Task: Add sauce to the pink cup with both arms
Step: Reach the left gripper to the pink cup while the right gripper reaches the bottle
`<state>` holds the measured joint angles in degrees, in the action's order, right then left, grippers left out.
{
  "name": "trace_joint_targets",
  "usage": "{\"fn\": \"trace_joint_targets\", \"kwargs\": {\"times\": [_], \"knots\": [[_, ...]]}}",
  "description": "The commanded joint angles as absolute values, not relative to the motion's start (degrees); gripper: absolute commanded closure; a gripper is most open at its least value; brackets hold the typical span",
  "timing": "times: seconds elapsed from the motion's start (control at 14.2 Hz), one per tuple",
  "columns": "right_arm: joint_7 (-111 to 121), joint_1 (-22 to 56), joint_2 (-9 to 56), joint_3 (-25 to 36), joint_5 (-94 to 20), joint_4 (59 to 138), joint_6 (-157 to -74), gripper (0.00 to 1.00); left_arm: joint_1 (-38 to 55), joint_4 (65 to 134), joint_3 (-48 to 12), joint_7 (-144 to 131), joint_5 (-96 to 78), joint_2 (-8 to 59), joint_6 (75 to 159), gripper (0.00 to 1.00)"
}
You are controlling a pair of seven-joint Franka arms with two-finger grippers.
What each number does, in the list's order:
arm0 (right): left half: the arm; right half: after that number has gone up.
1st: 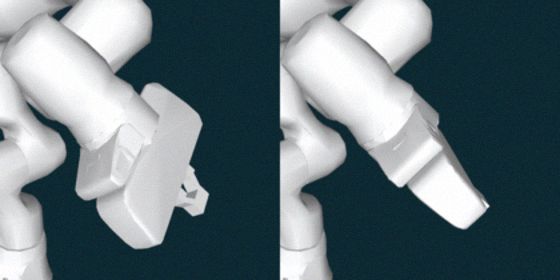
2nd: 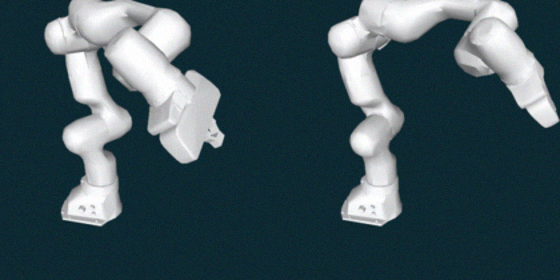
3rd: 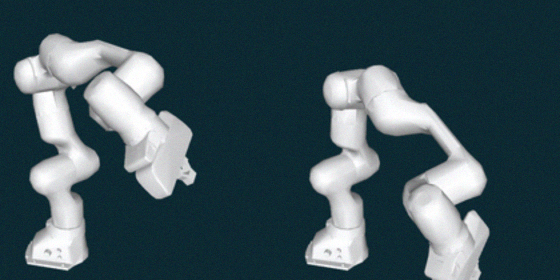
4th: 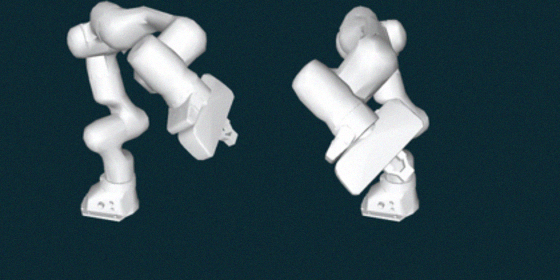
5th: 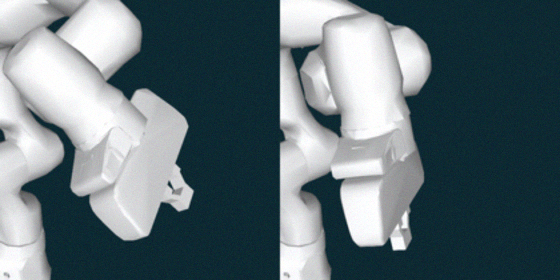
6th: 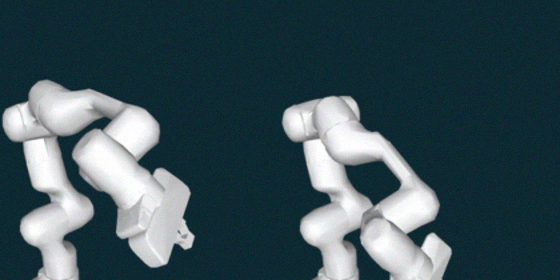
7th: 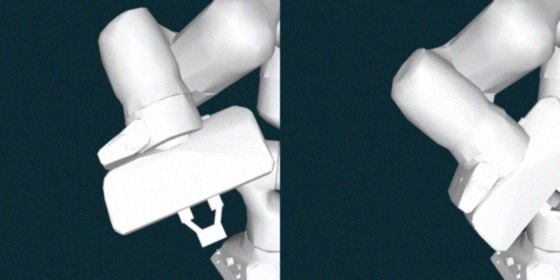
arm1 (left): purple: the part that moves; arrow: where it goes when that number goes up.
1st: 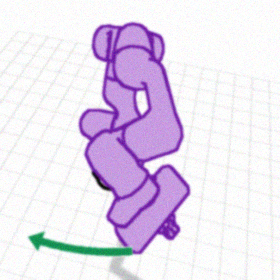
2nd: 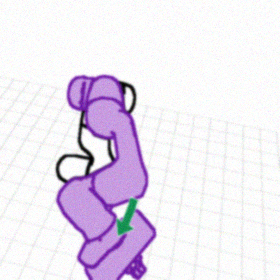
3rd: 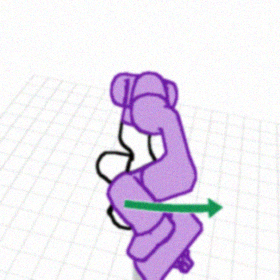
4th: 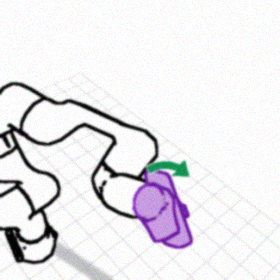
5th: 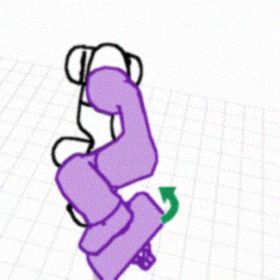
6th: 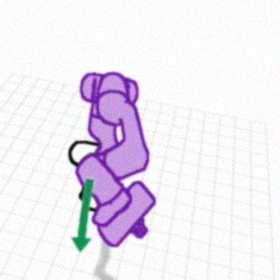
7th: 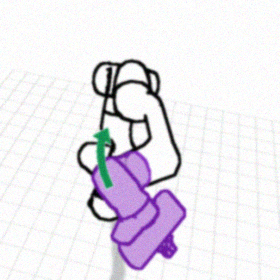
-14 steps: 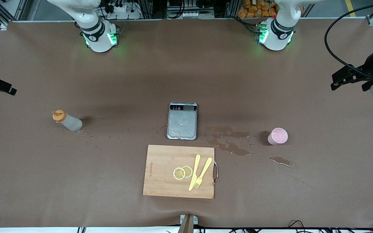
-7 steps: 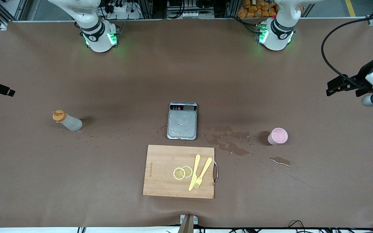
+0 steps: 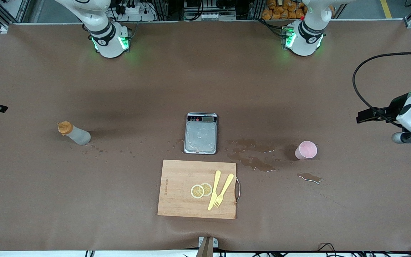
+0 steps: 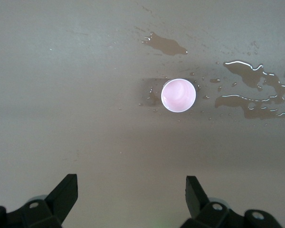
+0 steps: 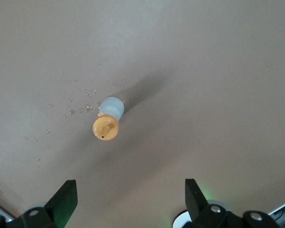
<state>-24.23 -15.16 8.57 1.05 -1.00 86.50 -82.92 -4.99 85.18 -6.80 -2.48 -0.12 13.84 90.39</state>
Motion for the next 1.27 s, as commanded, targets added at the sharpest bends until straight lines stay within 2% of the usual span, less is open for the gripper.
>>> {"fn": "trace_joint_targets", "kwargs": {"times": [0.0, 0.49, 0.7, 0.92, 1.2], "knots": [[-29.8, -19.0, 10.2, 0.2, -5.9, 85.8, -81.9, 0.00, -4.7, 84.2, -6.9, -2.4, -1.4, 16.4, 91.5, 0.00], [-38.1, -24.8, 16.1, 0.1, -17.0, 86.0, -79.0, 0.00, -3.1, 85.5, -7.5, -3.0, -0.6, 23.0, 98.6, 0.00], [-37.8, -28.5, 20.6, 0.1, -22.8, 86.0, -77.8, 0.00, -3.2, 91.4, -7.5, -2.9, -0.6, 22.9, 106.0, 0.00], [-35.2, -32.9, 26.5, 0.1, -27.1, 86.0, -77.3, 0.00, -4.0, 98.4, -7.5, -1.8, -0.6, 23.3, 117.2, 0.00], [-33.5, -35.5, 33.1, 0.1, -31.4, 86.0, -77.3, 0.00, -3.4, 107.0, -7.5, -1.1, 0.0, 24.1, 128.2, 0.00]]}}
